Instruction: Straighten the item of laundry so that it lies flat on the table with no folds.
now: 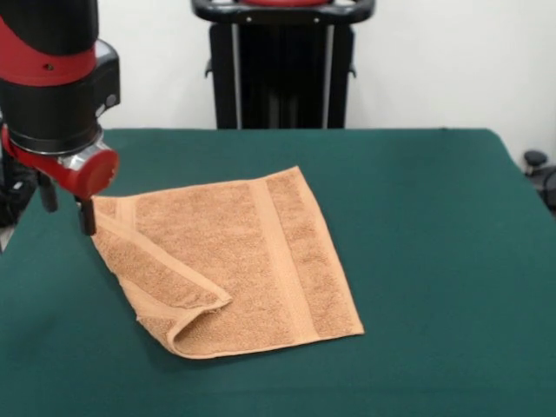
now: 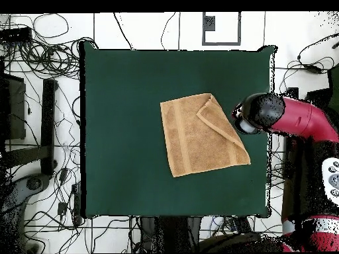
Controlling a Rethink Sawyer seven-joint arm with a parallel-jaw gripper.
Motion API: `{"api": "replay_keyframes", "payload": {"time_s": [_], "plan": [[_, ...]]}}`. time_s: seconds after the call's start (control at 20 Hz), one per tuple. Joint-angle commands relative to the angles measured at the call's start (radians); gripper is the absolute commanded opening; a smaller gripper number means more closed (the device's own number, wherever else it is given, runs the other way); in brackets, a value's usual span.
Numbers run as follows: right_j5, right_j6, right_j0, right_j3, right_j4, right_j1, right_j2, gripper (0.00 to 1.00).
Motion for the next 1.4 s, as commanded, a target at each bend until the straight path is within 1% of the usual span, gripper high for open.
{"api": "replay_keyframes", "payload": {"time_s": [0.05, 0.55, 1.05, 1.4], "plan": [[-0.071, -0.005, 0.041, 0.201, 0.037, 0.016, 0.089, 1.00], [-0.091, 0.028, 0.060, 0.262, 0.040, -0.006, 0.081, 1.00], [-0.091, 0.079, 0.093, 0.251, 0.045, 0.012, 0.063, 1.00], [-0.084, 0.111, 0.115, 0.212, 0.057, 0.036, 0.047, 1.00]]}}
